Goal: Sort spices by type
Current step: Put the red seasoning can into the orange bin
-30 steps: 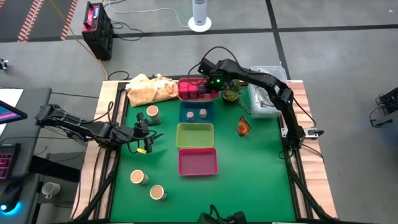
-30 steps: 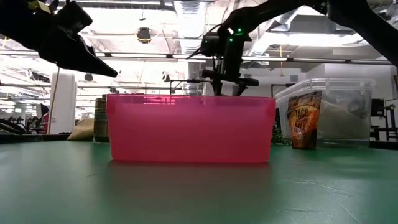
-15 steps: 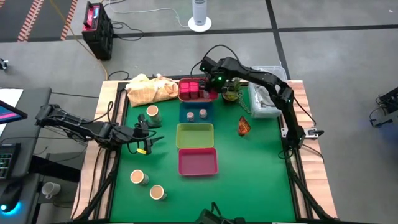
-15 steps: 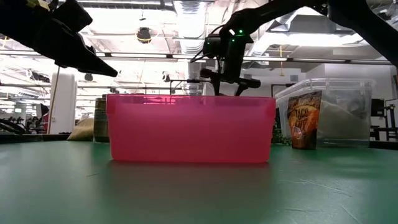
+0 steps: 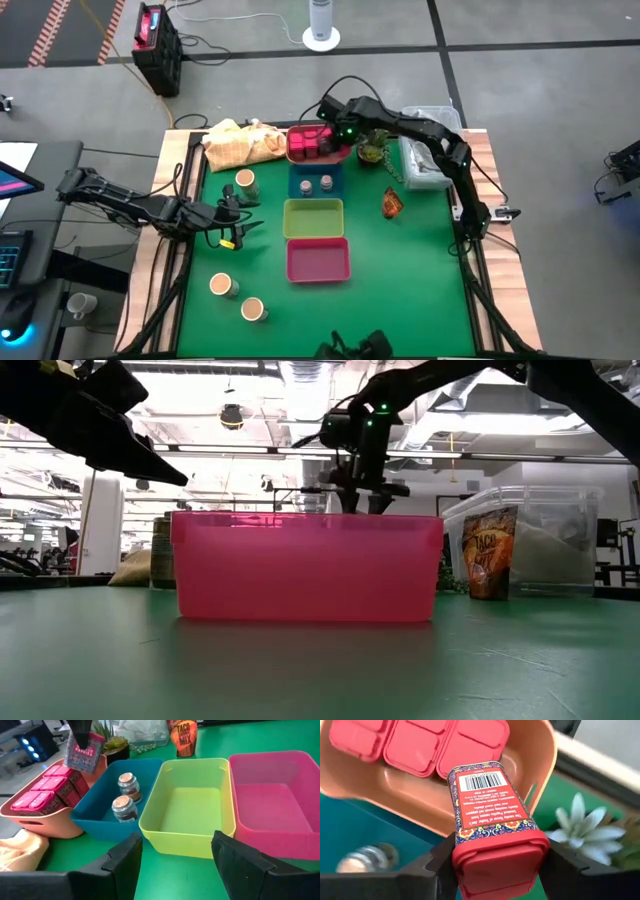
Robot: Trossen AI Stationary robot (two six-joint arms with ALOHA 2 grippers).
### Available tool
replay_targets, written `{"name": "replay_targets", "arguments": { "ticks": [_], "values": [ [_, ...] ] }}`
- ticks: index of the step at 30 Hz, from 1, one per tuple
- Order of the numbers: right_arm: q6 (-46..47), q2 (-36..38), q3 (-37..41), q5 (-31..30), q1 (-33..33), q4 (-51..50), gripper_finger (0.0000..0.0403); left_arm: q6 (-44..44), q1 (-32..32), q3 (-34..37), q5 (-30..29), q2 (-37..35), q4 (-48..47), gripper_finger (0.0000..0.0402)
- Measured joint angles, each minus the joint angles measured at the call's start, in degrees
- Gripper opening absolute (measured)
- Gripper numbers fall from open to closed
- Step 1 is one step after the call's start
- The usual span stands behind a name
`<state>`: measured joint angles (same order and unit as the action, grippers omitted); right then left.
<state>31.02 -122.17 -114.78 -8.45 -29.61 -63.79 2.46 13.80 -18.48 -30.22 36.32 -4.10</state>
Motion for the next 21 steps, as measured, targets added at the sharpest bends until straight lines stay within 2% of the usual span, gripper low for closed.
{"name": "replay_targets", "arguments": {
  "ticks": [7, 12, 17, 21],
  "values": [
    [-22.85, 0.02, 0.01, -6.34, 0.98, 1.26, 0.0238, -1.88, 0.00, 0.00, -0.03, 0.00, -0.09, 0.0226],
    [-39.63, 0.09, 0.02, -7.00, 2.35, 3.59, 0.0238, -3.43, 0.00, 0.00, -0.04, 0.00, 0.00, 0.0226],
    [-51.98, 0.09, 0.02, -7.53, 3.84, 4.80, 0.0238, -3.66, 0.00, 0.00, -0.04, 0.00, 0.00, 0.0226],
    [-57.94, 0.09, 0.02, -9.76, 5.41, 4.62, 0.0238, -3.45, 0.00, 0.00, -0.04, 0.00, 0.00, 0.0226]
  ]
}}
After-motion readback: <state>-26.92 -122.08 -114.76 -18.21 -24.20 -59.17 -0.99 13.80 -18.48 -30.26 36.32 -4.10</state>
